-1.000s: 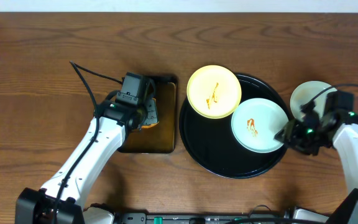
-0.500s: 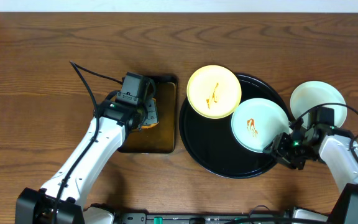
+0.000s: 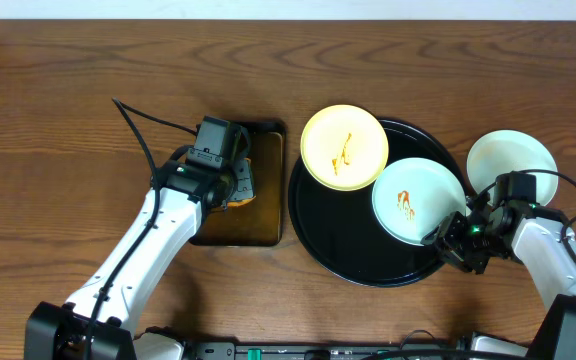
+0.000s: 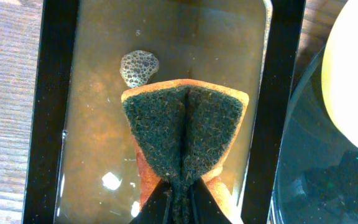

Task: Clean dirty plates on tray and stack at the side
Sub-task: 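Grasp the edge of the other pale green plate with the right gripper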

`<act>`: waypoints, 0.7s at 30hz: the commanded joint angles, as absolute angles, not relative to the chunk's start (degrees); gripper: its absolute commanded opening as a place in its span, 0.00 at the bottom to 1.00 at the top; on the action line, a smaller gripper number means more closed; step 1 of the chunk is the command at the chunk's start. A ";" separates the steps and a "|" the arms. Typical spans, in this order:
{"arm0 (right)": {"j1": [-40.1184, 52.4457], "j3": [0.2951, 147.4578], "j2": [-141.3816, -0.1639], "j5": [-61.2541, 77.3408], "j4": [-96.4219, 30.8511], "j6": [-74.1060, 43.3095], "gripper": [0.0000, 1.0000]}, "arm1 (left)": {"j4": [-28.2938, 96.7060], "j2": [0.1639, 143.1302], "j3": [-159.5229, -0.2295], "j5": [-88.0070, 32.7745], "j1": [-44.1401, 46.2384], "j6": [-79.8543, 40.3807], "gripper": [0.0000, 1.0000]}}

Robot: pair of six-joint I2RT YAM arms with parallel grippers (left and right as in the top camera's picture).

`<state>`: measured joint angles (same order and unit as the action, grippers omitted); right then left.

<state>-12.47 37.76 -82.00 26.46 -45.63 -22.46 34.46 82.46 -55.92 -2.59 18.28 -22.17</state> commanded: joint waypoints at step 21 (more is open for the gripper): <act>-11.88 36.88 -82.00 19.46 -41.91 -27.46 0.39 | 34.50 82.74 -55.51 -1.69 18.17 -21.26 0.08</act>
